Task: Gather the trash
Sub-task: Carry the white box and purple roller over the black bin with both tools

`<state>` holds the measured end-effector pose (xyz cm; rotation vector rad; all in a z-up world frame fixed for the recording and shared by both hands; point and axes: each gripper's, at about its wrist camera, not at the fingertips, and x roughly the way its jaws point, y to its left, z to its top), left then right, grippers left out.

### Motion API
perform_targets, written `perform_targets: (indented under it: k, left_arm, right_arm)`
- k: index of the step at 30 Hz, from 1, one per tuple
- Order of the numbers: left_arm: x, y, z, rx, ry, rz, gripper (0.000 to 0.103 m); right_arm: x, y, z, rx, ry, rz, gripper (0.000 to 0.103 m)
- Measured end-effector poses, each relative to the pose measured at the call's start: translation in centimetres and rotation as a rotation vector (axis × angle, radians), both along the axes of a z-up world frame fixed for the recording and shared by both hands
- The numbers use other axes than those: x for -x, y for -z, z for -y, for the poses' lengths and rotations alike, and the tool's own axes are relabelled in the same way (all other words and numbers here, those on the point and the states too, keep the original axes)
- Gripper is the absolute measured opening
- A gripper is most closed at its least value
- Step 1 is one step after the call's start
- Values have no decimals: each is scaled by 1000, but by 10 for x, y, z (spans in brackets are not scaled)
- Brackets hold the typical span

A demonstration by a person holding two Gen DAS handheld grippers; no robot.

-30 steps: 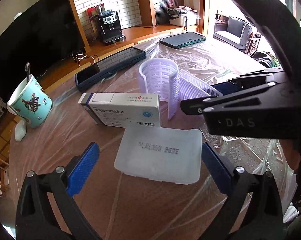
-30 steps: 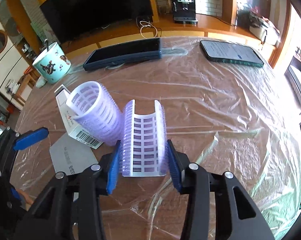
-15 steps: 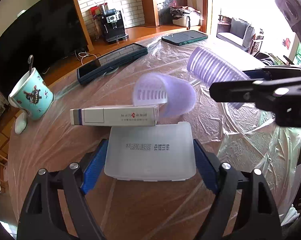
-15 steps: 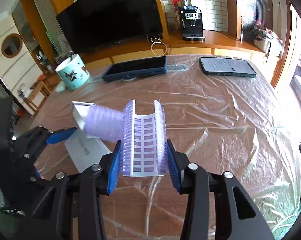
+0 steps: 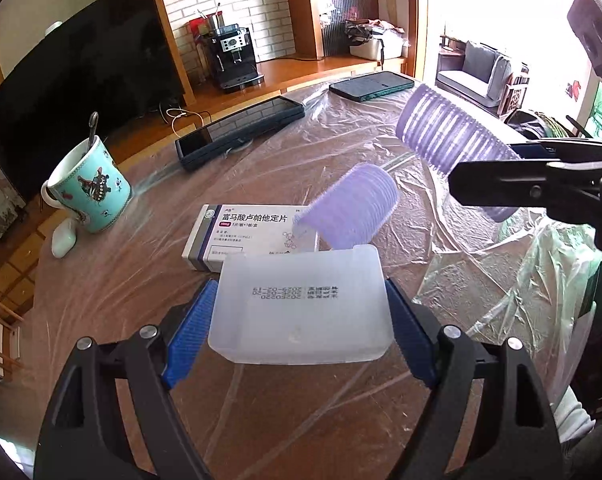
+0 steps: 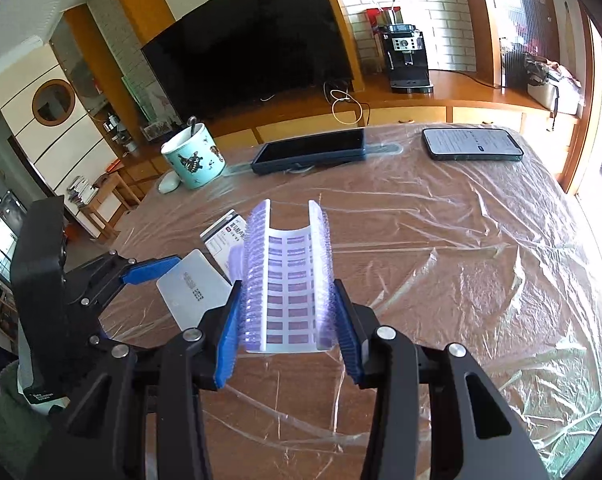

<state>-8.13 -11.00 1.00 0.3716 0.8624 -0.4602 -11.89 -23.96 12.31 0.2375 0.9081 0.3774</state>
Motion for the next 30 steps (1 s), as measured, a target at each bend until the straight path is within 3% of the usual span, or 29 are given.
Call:
perform_targets:
  k: [15, 19, 22, 30]
  left_arm:
    - [17, -11, -6, 5, -17, -15, 83]
    - [18, -14, -11, 34, -27, -36, 83]
    - [20, -20, -16, 105, -24, -75, 83]
    - [36, -33, -23, 111, -32, -38, 83]
  right_arm:
    - [7, 11, -8, -13, -49, -40, 42]
    - [10, 14, -9, -10, -59, -47, 42]
    - [13, 14, -11, -8, -69, -45, 42]
    - [24, 5, -16, -3, -102, -20, 42]
